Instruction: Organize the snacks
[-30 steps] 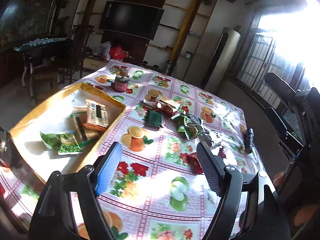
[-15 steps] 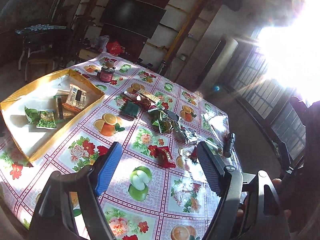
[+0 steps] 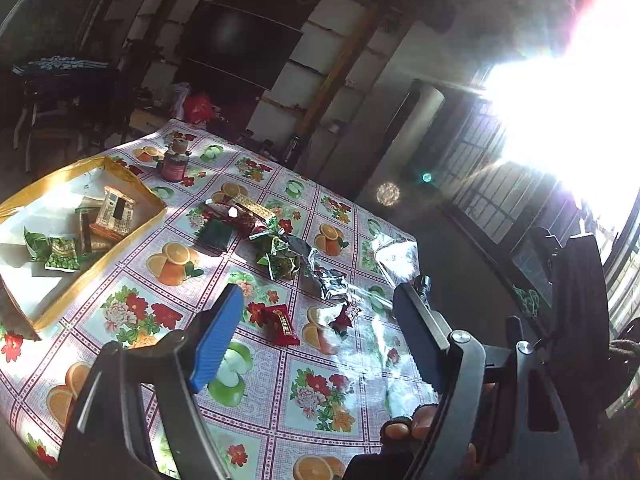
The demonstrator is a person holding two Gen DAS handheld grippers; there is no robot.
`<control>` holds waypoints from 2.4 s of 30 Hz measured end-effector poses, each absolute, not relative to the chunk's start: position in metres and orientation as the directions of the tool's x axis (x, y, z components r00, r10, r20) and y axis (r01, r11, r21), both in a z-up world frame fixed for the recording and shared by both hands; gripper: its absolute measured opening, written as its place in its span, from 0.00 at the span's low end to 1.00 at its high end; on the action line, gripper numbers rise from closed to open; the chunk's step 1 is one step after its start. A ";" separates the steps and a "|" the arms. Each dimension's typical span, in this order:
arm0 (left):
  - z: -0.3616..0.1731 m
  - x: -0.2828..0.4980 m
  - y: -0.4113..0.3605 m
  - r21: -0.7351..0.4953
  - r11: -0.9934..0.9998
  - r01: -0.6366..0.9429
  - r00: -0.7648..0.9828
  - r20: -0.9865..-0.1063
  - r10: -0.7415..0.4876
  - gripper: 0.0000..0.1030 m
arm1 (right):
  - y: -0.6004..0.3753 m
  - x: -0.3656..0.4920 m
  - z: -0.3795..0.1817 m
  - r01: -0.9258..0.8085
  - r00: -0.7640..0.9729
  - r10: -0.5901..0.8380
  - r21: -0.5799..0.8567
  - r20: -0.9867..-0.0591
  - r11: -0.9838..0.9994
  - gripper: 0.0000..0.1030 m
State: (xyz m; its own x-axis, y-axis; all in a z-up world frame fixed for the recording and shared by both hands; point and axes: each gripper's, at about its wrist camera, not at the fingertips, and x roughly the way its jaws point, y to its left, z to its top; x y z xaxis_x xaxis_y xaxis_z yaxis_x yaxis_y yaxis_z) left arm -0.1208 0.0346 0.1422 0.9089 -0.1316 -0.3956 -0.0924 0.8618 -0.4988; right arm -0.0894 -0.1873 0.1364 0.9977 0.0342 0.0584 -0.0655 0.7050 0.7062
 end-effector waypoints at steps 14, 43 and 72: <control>0.159 -0.141 0.056 -0.077 0.882 -0.465 0.883 -0.104 0.457 0.75 | -0.197 -0.108 0.160 -0.280 0.958 0.252 0.261 0.136 0.924 0.98; 0.048 -0.007 0.025 -0.141 0.987 -0.078 0.580 -0.811 -0.070 0.95 | -0.181 0.030 0.057 -0.163 0.695 0.291 0.250 -0.657 0.954 0.58; 0.004 0.063 -0.018 0.010 1.000 -0.012 0.516 -0.857 0.015 0.19 | -0.174 0.105 0.011 -0.182 0.586 0.280 0.213 -0.760 0.960 0.18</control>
State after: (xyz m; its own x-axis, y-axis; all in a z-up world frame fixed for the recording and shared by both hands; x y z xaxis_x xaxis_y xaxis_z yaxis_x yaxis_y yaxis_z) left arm 0.0635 -0.0181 0.0044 0.5158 0.0150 -0.8566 -0.0119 0.9999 0.0104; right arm 0.1053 -0.1738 0.0110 0.5863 0.2795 -0.7603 -0.1817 0.9600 0.2128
